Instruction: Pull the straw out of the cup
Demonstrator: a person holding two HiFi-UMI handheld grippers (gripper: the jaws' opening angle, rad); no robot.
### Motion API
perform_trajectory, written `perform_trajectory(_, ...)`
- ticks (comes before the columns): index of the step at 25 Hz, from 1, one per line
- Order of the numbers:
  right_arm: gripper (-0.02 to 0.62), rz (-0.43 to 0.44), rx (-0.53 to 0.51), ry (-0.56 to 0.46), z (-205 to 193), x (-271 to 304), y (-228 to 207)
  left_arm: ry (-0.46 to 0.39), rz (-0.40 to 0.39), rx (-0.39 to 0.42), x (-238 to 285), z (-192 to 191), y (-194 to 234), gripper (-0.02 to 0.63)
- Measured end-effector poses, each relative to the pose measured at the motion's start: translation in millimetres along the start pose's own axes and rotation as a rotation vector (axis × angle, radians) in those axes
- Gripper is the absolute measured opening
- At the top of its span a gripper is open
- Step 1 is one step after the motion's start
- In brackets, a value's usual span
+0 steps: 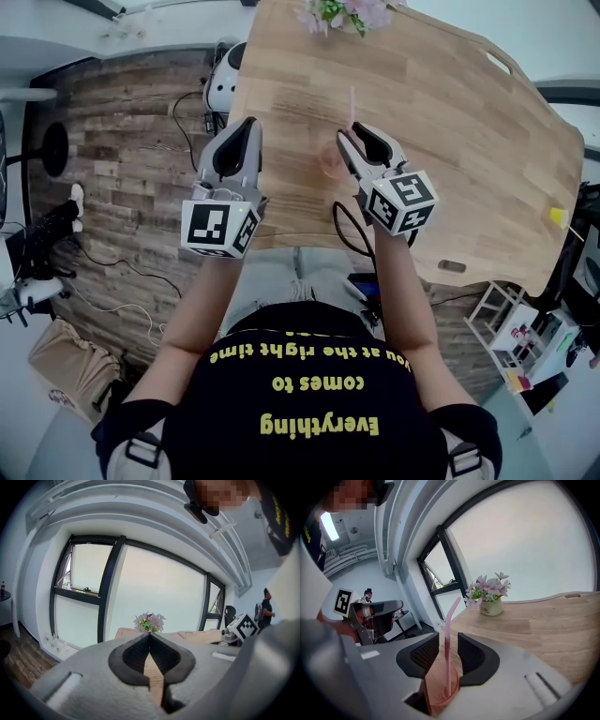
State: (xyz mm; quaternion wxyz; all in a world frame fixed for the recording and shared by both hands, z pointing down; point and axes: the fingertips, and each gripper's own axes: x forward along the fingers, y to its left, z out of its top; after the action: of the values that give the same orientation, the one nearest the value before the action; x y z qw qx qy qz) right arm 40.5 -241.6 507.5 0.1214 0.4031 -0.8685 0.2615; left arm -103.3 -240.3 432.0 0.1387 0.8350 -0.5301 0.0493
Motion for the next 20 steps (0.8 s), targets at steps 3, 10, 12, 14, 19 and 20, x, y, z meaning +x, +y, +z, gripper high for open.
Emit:
perform_trajectory(3, 0.11, 0.009, 0.006, 0.001, -2.8, 0.4, -0.3, 0.01, 0.013, -0.01, 0.1, -3.1, 3.1, 0.0)
perform_trajectory(10, 0.041, 0.008, -0.014, -0.007, -2.0, 0.7, 2.4, 0.006, 0.026, -0.011, -3.6, -3.0, 7.2, 0.0)
perform_trajectory(12, 0.04, 0.009, -0.015, -0.008, -1.2, -0.2, 3.0, 0.005, 0.028, -0.01, -4.4, -2.8, 6.9, 0.0)
perform_trajectory(14, 0.04, 0.009, -0.016, -0.018, 2.5, -2.0, 4.5, 0.002, 0.029, -0.01, -5.4, -1.6, 7.0, 0.0)
perform_trajectory(19, 0.04, 0.01, -0.024, -0.051, 15.5, -8.8, 10.2, -0.007, 0.031, -0.007, -8.8, 2.4, 7.5, 0.0)
perform_trajectory(20, 0.04, 0.01, -0.026, -0.058, 18.5, -10.6, 11.2, -0.009, 0.03, -0.005, -9.3, 3.7, 7.2, 0.0)
